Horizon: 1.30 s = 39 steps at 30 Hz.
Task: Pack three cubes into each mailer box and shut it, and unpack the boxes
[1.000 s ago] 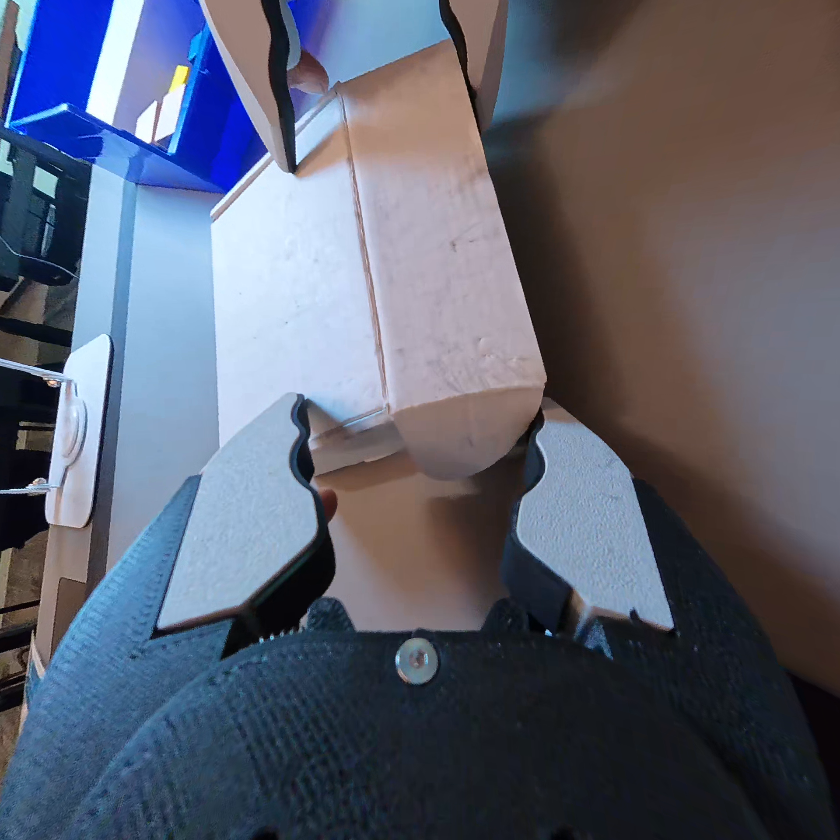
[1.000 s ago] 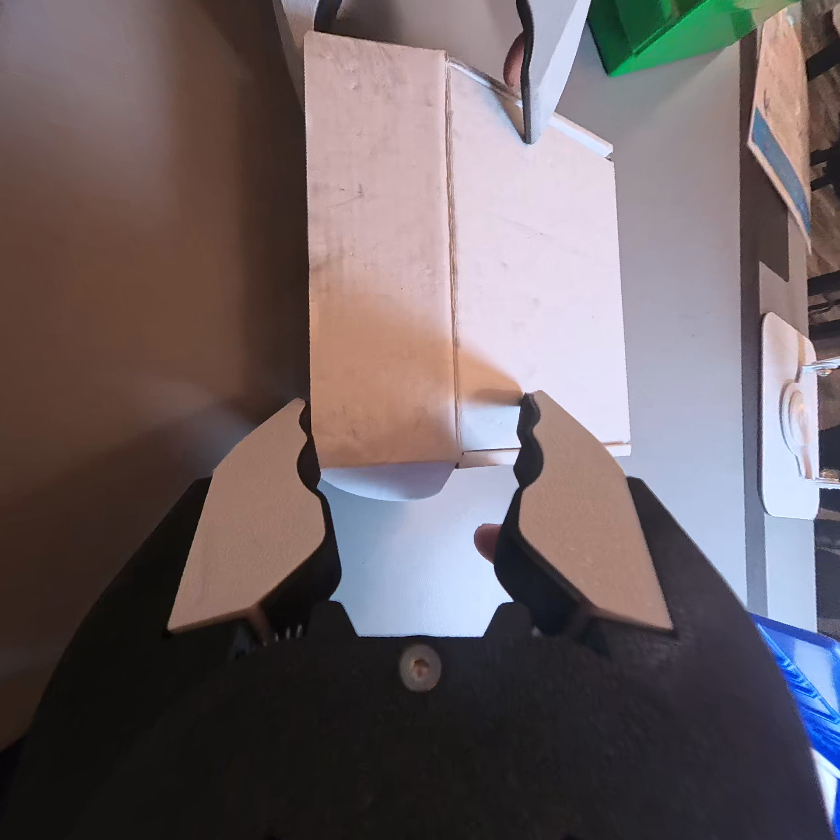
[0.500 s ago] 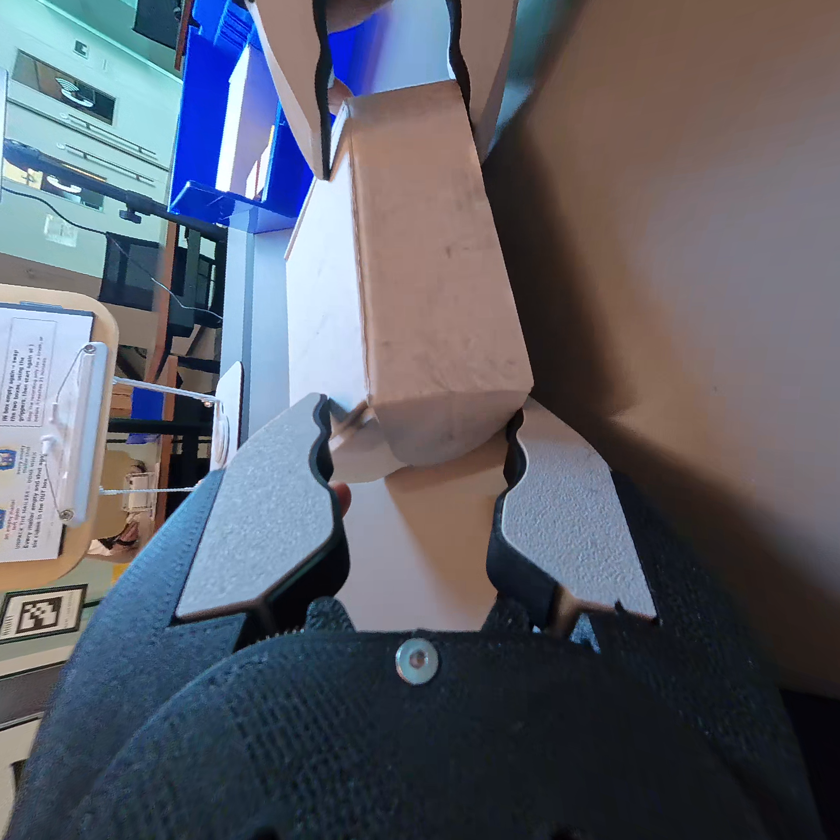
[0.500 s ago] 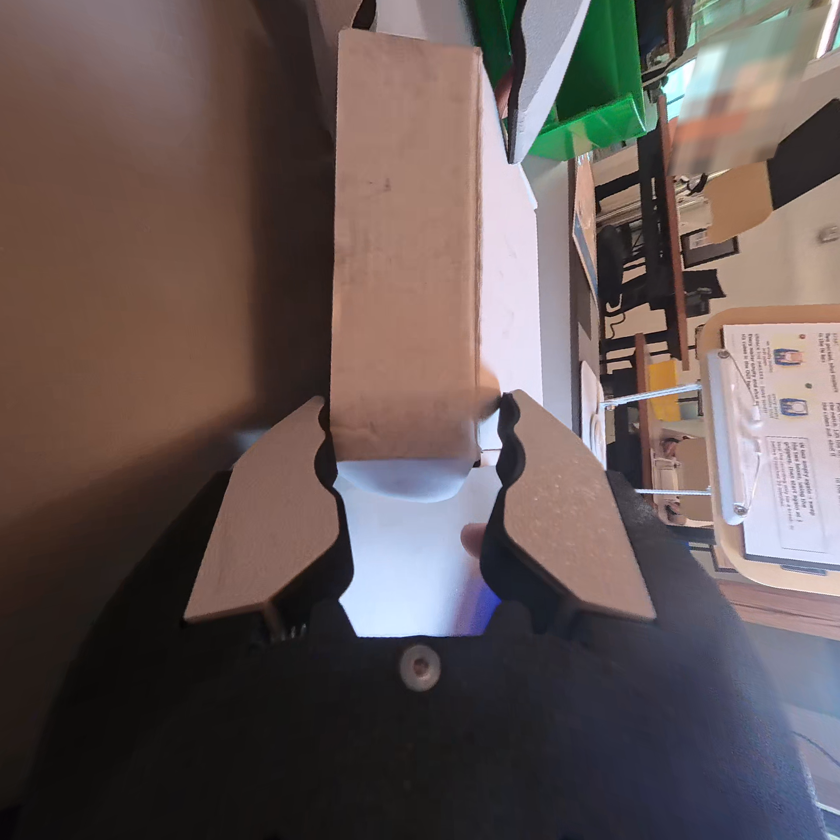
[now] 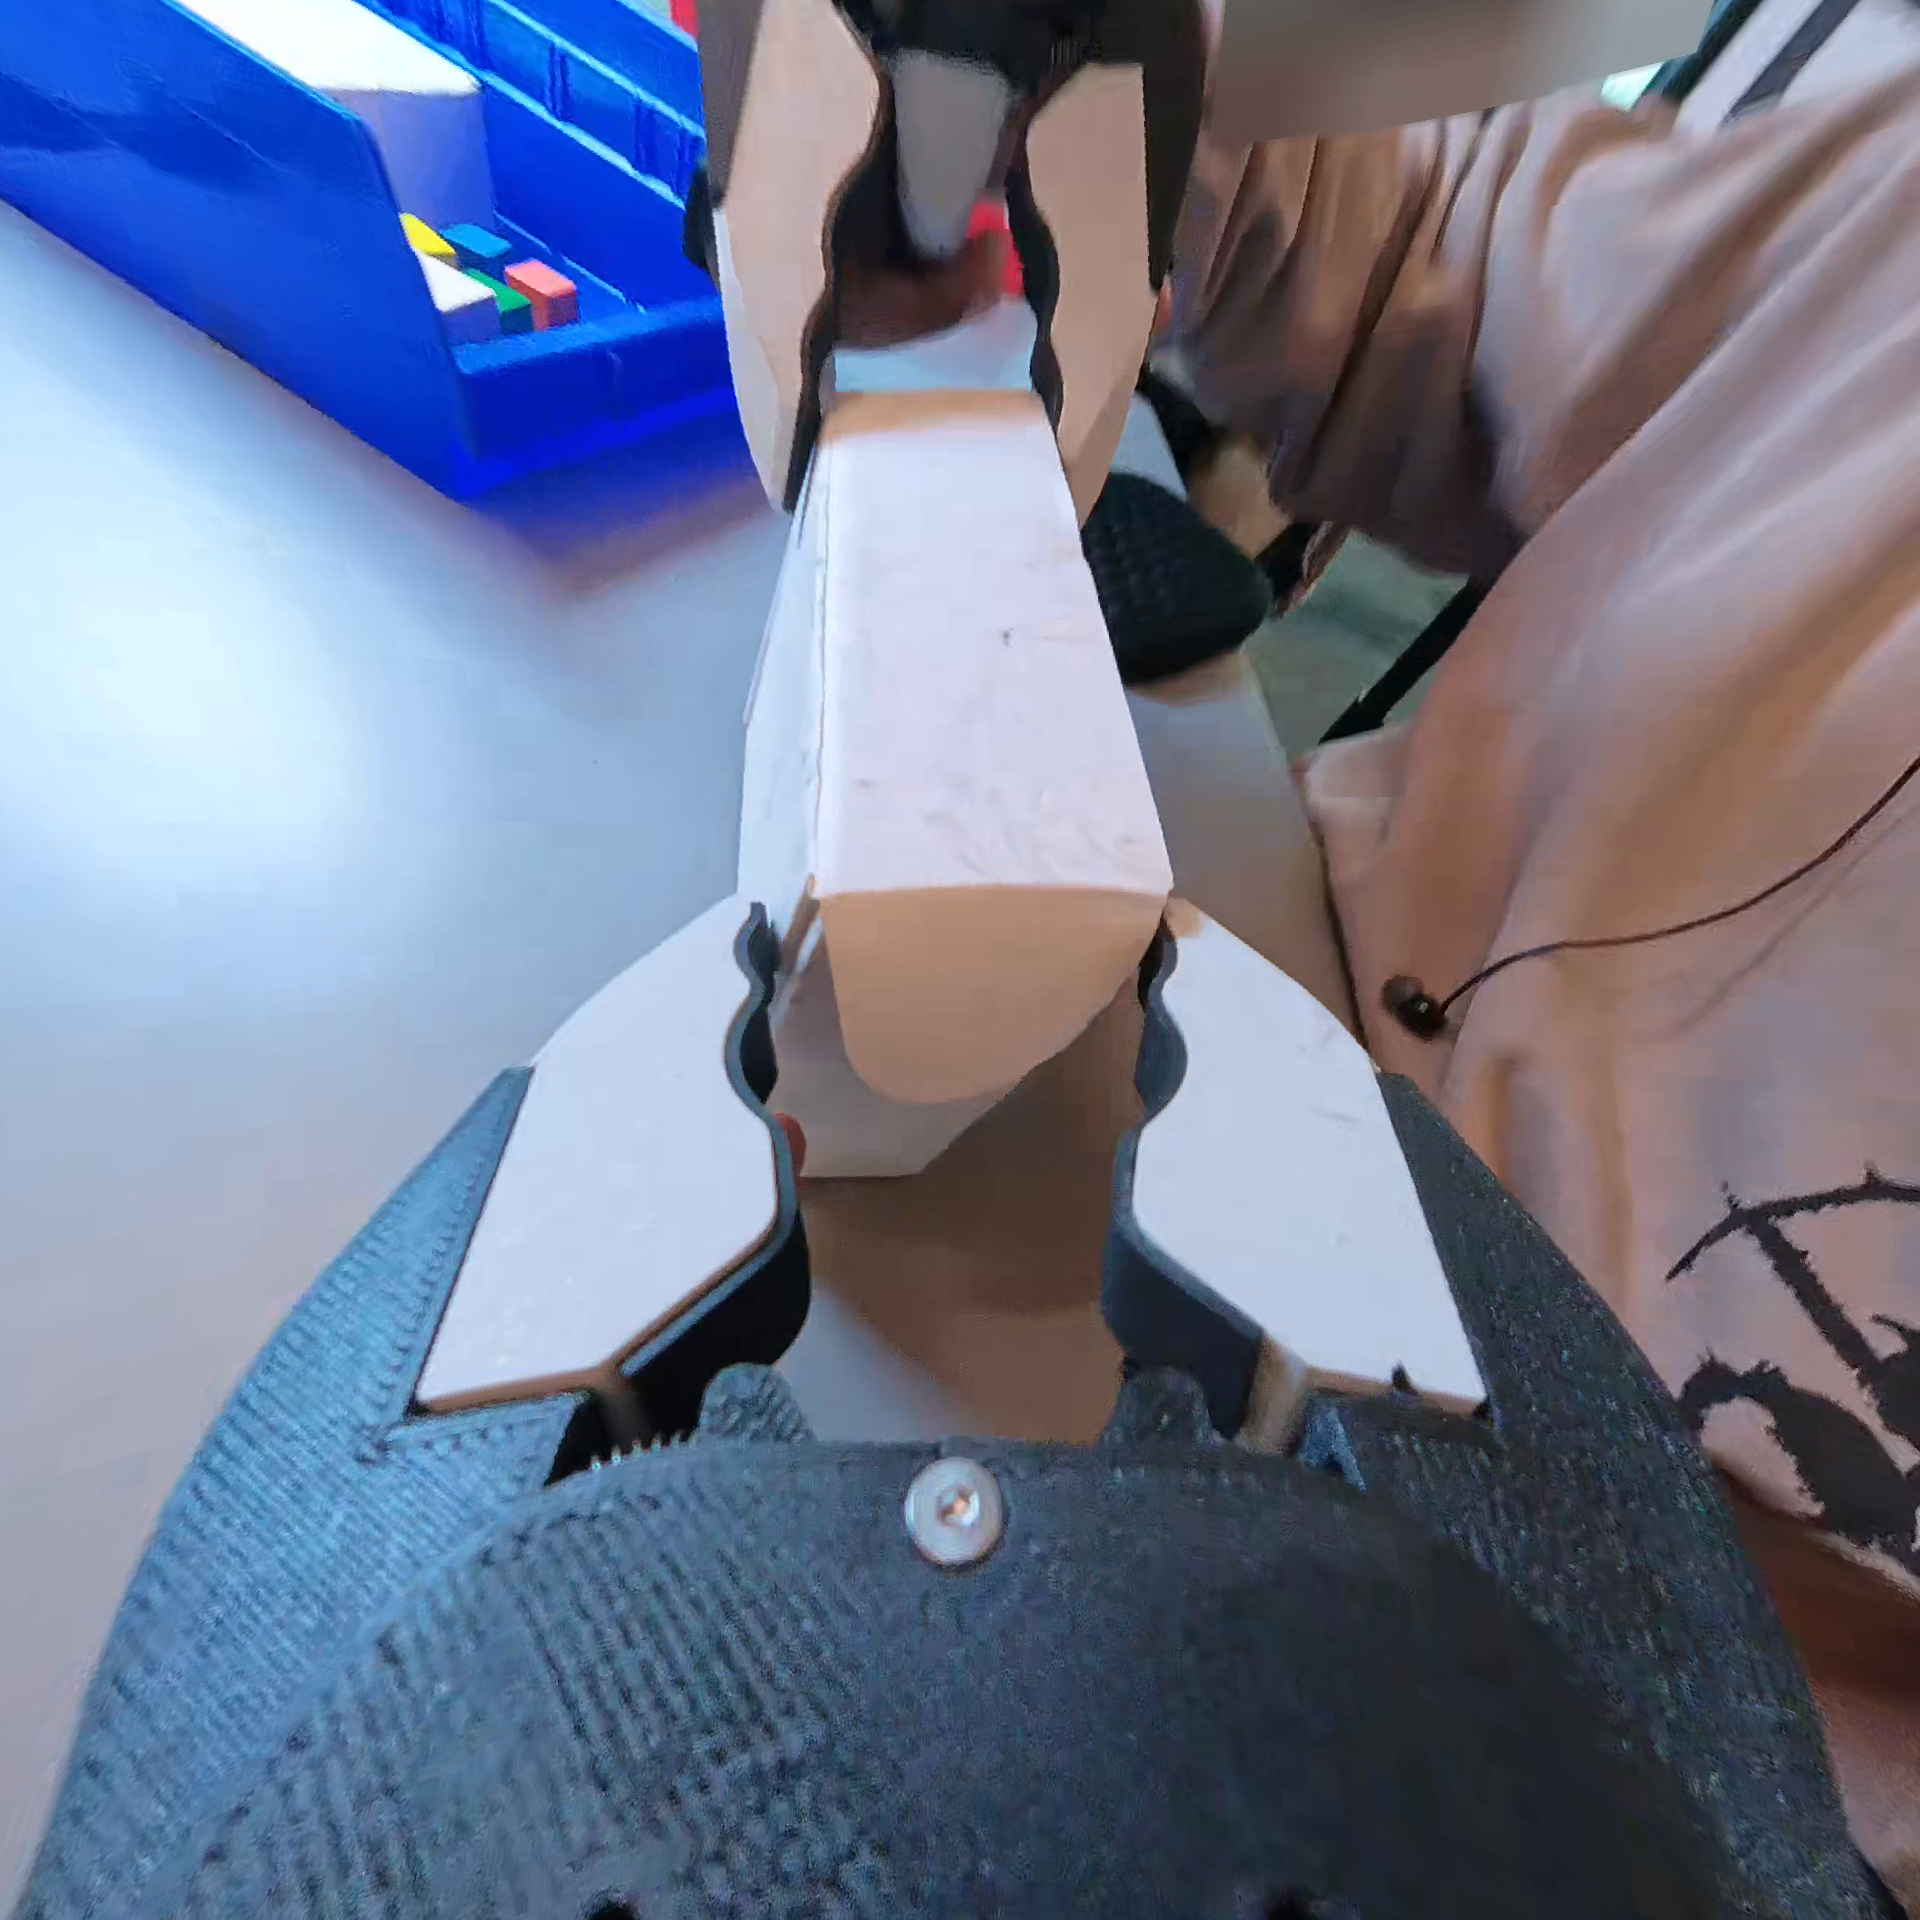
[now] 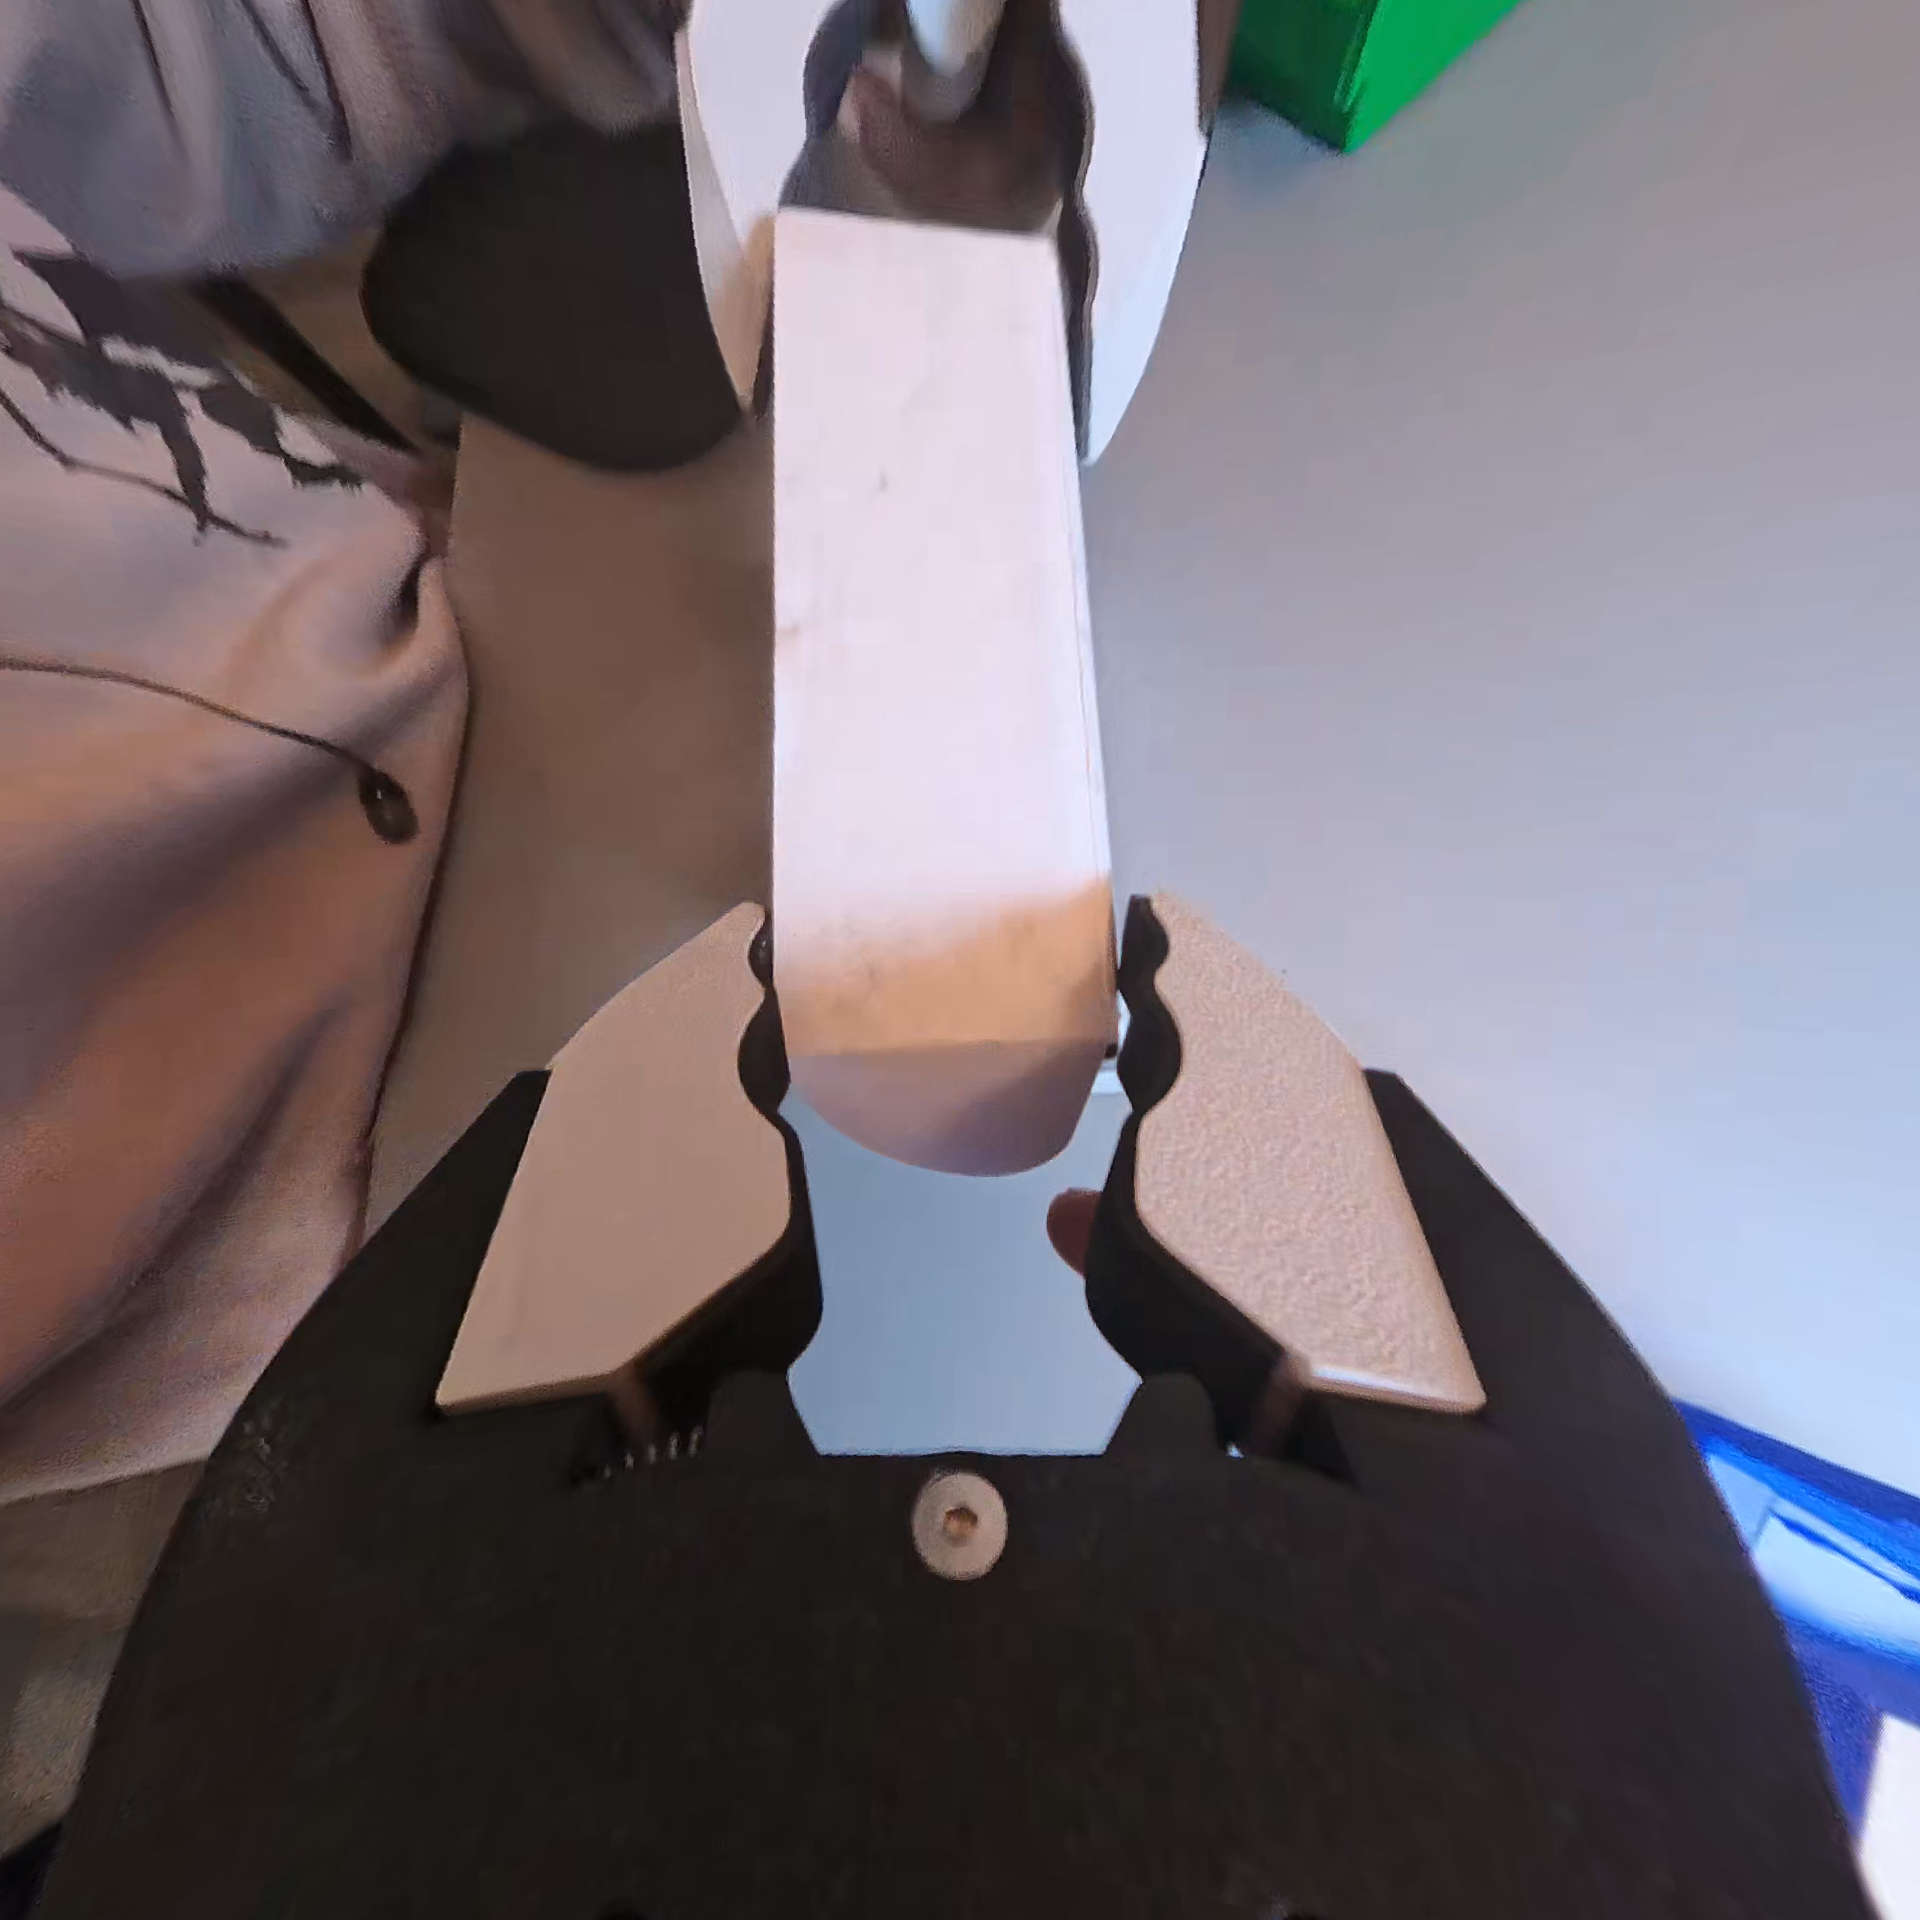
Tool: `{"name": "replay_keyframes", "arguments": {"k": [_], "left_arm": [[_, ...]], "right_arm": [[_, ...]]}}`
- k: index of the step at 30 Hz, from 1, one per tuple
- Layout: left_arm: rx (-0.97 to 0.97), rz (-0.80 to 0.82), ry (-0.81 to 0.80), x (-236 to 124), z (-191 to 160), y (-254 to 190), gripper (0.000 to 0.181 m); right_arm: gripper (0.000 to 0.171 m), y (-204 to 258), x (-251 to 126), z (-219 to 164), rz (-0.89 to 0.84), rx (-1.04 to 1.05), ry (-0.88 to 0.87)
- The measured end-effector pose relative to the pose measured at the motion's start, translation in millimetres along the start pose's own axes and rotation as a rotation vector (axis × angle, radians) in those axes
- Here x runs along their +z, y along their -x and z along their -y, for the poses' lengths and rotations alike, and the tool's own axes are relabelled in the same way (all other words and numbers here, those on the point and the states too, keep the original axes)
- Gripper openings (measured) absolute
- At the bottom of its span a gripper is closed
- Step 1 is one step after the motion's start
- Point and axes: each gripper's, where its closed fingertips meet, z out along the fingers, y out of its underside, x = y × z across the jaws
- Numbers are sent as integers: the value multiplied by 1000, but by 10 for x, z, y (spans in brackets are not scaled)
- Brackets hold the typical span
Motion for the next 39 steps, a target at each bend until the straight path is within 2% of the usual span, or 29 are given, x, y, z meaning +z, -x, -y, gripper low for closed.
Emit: {"name": "replay_keyframes", "arguments": {"k": [3, 6, 9, 13, 17, 20, 22, 30, 34, 39], "left_arm": [[43, 25, -69, -64, -4, 6, 67], [128, 80, -70, -201, 4, -32, 72], [217, 112, -54, -361, 73, -70, 72], [328, 118, 9, -483, 220, -11, 67], [446, 85, 124, -357, 219, 96, 59], [462, 25, 179, -227, 191, 53, 49], [447, -1, 155, -170, 236, 26, 40], [397, 3, 113, -240, 414, 101, 23], [428, -19, 179, -340, 358, 71, 48], [432, -39, 228, -492, 264, 96, 56]], "right_arm": [[63, 8, -1, 46, 19, -10, -121], [69, 26, -89, 2, -4, -90, -192], [69, 77, -229, -58, 33, -139, -245], [62, 21, -350, -56, 44, -188, -252], [54, -58, -290, -36, 45, -255, -208], [42, -44, -222, 4, 70, -279, -210], [39, -44, -219, 63, 87, -266, -235], [34, 1, -302, 169, 242, -113, -250], [33, -52, -327, 167, 269, -56, -278], [33, -44, -330, 169, 283, -62, -293]]}}
